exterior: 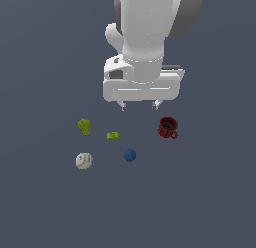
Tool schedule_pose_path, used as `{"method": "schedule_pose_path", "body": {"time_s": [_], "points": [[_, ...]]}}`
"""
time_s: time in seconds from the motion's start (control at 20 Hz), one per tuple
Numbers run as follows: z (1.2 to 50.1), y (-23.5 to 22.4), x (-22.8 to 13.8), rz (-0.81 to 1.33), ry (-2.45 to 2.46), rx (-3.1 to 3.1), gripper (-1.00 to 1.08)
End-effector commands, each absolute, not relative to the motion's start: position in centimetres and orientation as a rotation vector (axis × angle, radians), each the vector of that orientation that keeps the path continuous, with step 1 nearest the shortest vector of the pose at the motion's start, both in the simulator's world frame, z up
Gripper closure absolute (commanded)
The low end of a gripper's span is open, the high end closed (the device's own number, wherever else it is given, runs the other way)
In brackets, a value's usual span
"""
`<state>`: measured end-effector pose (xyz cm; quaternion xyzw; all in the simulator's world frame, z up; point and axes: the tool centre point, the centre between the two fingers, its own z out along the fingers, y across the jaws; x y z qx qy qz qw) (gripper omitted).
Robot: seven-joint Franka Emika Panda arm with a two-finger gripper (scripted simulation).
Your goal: Pick up a designated object from a clutter of objects.
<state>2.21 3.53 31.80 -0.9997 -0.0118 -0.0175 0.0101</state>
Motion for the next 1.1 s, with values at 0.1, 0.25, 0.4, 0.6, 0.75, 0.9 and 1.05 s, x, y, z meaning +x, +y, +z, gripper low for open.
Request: {"method": "schedule_pose_path", "body": {"time_s": [0.1,0.25,0.4,0.6,0.75,0.9,1.05], "points": [[31.8,3.5,2.3,-0.057,-0.039,-3.123,-0.92],[31.9,3.4,2.5,-0.069,-0.053,-3.133,-0.92],[32.1,3.4,2.8,-0.089,-0.075,-3.149,-0.92],[32.5,3.6,2.8,-0.101,-0.089,-3.158,-0.92],[32.4,3.6,2.9,-0.099,-0.086,-3.156,-0.92],[31.9,3.1,3.2,-0.095,-0.08,-3.154,-0.92],[31.2,2.3,3.7,-0.091,-0.069,-3.151,-0.92]]}}
